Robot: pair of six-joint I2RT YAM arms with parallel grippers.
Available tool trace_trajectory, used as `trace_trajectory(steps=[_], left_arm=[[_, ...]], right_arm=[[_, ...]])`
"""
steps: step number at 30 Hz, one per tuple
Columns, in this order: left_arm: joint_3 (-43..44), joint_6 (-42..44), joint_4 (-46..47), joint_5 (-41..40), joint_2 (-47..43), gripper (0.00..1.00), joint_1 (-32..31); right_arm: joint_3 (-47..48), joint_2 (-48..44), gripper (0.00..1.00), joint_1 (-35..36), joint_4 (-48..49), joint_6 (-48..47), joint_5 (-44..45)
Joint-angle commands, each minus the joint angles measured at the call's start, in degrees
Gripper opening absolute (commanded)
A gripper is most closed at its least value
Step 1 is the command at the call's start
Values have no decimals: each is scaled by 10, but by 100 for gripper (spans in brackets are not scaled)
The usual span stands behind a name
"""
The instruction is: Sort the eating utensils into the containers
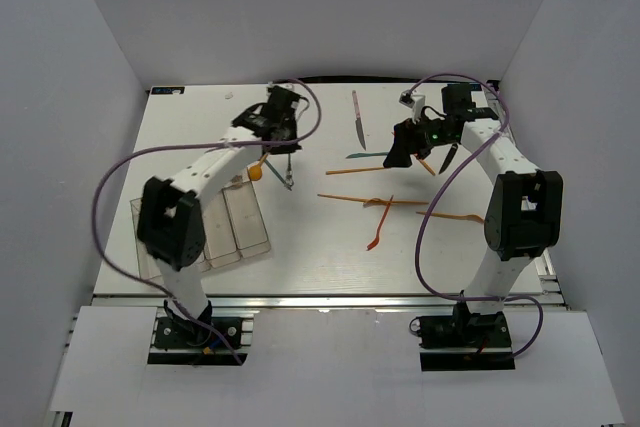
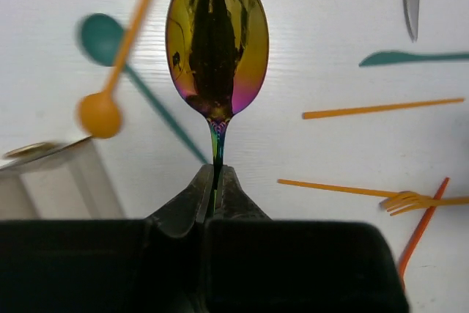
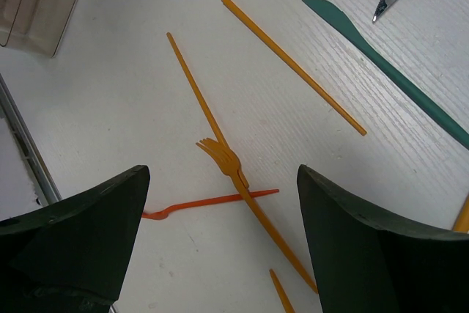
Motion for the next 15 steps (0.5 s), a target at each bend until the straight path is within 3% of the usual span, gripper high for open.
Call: trace_trajectory(steps=[1, 3, 6, 12, 15], left_arm=[[-110, -22, -2, 17, -131, 0, 73], [-173, -20, 8, 67, -218, 0, 146], [-268, 82, 22, 91, -324, 0, 230], [-379, 194, 27, -6, -434, 0, 344], [-454, 228, 81, -19, -492, 0, 403]], right_arm=[[-6, -30, 88, -3, 22, -11, -25], [-9, -29, 88, -2, 27, -12, -29], [-12, -26, 88, -2, 35, -12, -35], [-13, -15, 88, -3, 49, -11, -49], [-13, -14, 88, -5, 51, -13, -51]])
